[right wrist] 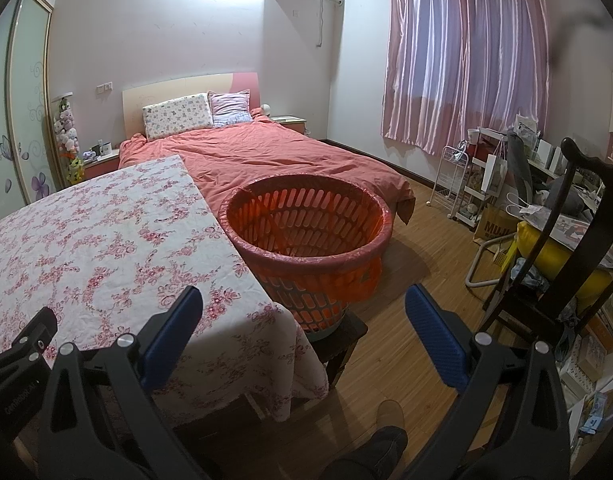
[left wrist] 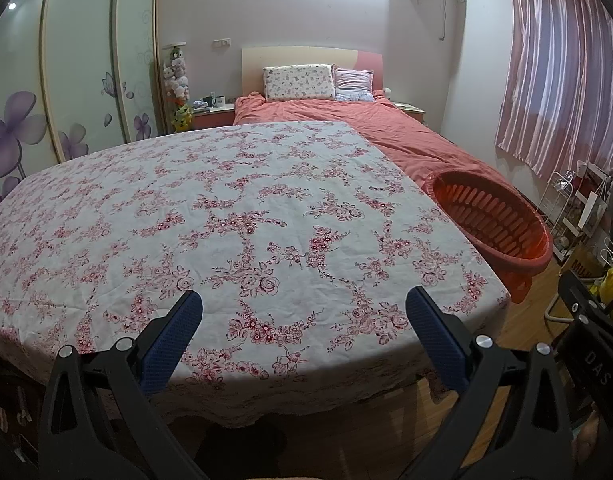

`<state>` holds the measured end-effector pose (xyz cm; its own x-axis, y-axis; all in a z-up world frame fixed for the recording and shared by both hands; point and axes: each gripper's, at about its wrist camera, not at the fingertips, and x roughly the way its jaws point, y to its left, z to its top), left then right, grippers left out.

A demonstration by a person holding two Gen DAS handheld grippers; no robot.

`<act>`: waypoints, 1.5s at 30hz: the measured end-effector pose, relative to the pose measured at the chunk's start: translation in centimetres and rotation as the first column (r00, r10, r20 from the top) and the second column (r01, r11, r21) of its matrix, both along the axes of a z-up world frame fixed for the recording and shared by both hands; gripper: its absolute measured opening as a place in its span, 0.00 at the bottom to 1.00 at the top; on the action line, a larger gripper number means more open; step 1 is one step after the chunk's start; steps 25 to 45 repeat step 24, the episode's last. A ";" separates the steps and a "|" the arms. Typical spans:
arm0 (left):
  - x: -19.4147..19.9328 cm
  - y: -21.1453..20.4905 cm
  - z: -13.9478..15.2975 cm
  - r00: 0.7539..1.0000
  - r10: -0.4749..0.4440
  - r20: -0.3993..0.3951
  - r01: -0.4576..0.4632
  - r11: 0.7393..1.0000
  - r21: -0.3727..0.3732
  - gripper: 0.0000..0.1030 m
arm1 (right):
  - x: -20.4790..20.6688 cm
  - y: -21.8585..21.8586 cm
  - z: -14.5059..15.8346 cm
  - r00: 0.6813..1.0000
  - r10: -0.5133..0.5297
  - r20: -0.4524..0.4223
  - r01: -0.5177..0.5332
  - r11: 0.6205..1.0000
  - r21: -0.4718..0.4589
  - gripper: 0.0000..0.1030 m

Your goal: Collect trash

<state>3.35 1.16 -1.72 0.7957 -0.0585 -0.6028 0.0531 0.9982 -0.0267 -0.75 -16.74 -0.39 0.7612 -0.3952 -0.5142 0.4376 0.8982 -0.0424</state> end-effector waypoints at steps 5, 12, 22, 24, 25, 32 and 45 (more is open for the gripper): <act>-0.1 0.0 0.0 1.000 0.001 -0.001 -0.001 1.000 0.001 0.98 | 0.0 0.0 0.0 1.000 0.000 0.000 0.000 1.000 0.000 0.96; -0.1 0.0 0.0 1.000 0.003 0.001 -0.003 1.000 0.008 0.98 | 0.0 0.0 0.0 1.000 0.001 -0.002 -0.001 1.000 0.003 0.96; -0.1 0.2 0.1 1.000 0.001 0.000 -0.001 1.000 0.012 0.98 | 0.0 0.2 -0.1 1.000 0.002 -0.002 -0.001 1.000 0.003 0.96; -0.1 0.1 0.1 1.000 0.001 0.001 -0.001 1.000 0.012 0.98 | 0.0 0.2 -0.1 1.000 0.002 -0.002 -0.002 1.000 0.003 0.96; -0.1 0.1 0.1 1.000 0.001 0.001 -0.001 1.000 0.012 0.98 | 0.0 0.2 -0.1 1.000 0.002 -0.002 -0.002 1.000 0.003 0.96; -0.1 0.1 0.1 1.000 0.001 0.001 -0.001 1.000 0.012 0.98 | 0.0 0.2 -0.1 1.000 0.002 -0.002 -0.002 1.000 0.003 0.96; -0.1 0.1 0.1 1.000 0.001 0.001 -0.001 1.000 0.012 0.98 | 0.0 0.2 -0.1 1.000 0.002 -0.002 -0.002 1.000 0.003 0.96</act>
